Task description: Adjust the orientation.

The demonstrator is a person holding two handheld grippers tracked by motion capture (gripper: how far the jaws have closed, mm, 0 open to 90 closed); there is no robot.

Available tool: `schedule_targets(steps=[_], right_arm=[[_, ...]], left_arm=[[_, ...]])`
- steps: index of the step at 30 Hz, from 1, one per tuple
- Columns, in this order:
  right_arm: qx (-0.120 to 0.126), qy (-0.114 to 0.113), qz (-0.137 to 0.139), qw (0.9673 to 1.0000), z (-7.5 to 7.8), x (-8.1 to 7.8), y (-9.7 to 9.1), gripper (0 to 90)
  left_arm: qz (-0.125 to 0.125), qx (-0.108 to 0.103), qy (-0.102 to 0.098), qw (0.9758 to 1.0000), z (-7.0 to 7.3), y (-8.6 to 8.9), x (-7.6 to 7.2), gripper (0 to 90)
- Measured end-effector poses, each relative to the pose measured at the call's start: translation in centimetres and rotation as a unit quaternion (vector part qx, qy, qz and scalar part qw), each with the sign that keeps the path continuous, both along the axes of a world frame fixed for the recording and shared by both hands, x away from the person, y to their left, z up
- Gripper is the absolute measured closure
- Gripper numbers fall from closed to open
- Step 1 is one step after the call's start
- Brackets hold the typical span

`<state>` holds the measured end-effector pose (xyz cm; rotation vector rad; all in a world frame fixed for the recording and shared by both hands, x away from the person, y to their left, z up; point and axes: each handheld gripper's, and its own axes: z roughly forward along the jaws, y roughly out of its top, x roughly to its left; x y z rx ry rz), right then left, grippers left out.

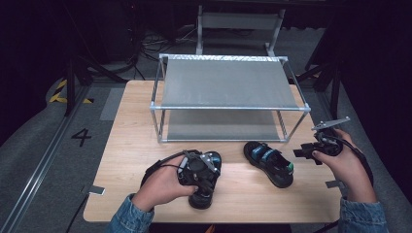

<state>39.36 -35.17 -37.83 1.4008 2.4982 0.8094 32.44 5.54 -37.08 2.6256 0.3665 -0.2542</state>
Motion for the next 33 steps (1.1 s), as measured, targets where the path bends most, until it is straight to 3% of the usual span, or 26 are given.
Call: schedule_targets(steps=[3, 6, 8, 9, 10, 11, 14, 16, 17, 21, 22, 24, 28, 30, 32, 33], right_arm=[[0.000, 0.002, -0.005, 1.0000, -0.1, -0.3, -0.3, 52.5], [0.000, 0.002, -0.007, 1.0000, -0.1, -0.6, -0.6, 52.3], [0.001, 0.003, -0.011, 0.9999, -0.1, -0.7, -0.9, 52.1], [0.001, 0.001, -0.013, 0.9999, -0.1, -0.8, -1.0, 52.1], [0.001, 0.001, -0.013, 0.9999, -0.1, -0.8, -1.0, 52.1], [0.000, 0.001, -0.014, 0.9999, -0.1, -0.8, -1.1, 52.0], [0.001, 0.000, -0.014, 0.9999, -0.1, -0.8, -1.0, 51.3], [-0.001, 0.004, -0.009, 1.0000, -0.3, -0.7, -0.7, 51.0], [-0.002, 0.005, -0.005, 1.0000, -0.4, -0.7, -0.6, 50.7], [-0.003, 0.006, 0.000, 1.0000, -0.5, -0.8, -0.5, 50.6], [-0.003, 0.006, -0.001, 1.0000, -0.5, -0.8, -0.5, 50.6], [-0.004, 0.006, -0.002, 1.0000, -0.5, -0.8, -0.6, 50.6], [-0.005, 0.004, -0.005, 1.0000, -0.4, -1.0, -0.8, 50.5], [-0.005, 0.002, -0.005, 1.0000, -0.3, -1.0, -0.8, 50.5], [-0.004, 0.000, -0.004, 1.0000, -0.3, -1.0, -0.8, 50.5], [-0.005, 0.003, -0.003, 1.0000, -0.3, -1.0, -0.7, 50.4]], left_arm=[[-0.025, 0.005, 0.002, 0.9997, -0.6, -1.2, 0.0, 74.8], [-0.027, 0.001, 0.004, 0.9996, -0.7, -1.4, 0.1, 74.4], [-0.016, -0.015, -0.007, 0.9997, -0.3, -1.0, 0.3, 68.6], [-0.005, -0.029, -0.021, 0.9994, -0.1, -0.7, 0.3, 60.7], [-0.005, -0.029, -0.021, 0.9994, -0.1, -0.7, 0.3, 51.8], [0.002, -0.036, -0.041, 0.9985, 0.2, -0.4, 0.5, 51.8], [0.034, -0.059, -0.060, 0.9959, 0.7, 0.3, 1.0, 39.8], [0.060, -0.051, -0.083, 0.9934, 0.7, 0.8, 1.6, 35.2], [0.071, -0.033, -0.093, 0.9926, 0.6, 1.0, 1.9, 34.6], [0.078, 0.002, -0.109, 0.9910, -0.5, 0.8, 2.7, 36.6], [0.080, 0.013, -0.104, 0.9912, -0.8, 0.7, 2.8, 39.8], [0.077, 0.014, -0.091, 0.9928, -1.5, 0.4, 3.1, 42.6], [0.079, 0.035, -0.083, 0.9928, -2.6, 0.1, 3.6, 48.4], [0.089, 0.040, -0.067, 0.9929, -3.2, 0.0, 3.8, 56.6], [0.093, 0.039, -0.065, 0.9927, -3.4, 0.0, 3.9, 60.8], [0.097, 0.039, -0.056, 0.9929, -3.4, 0.0, 4.0, 67.7]])
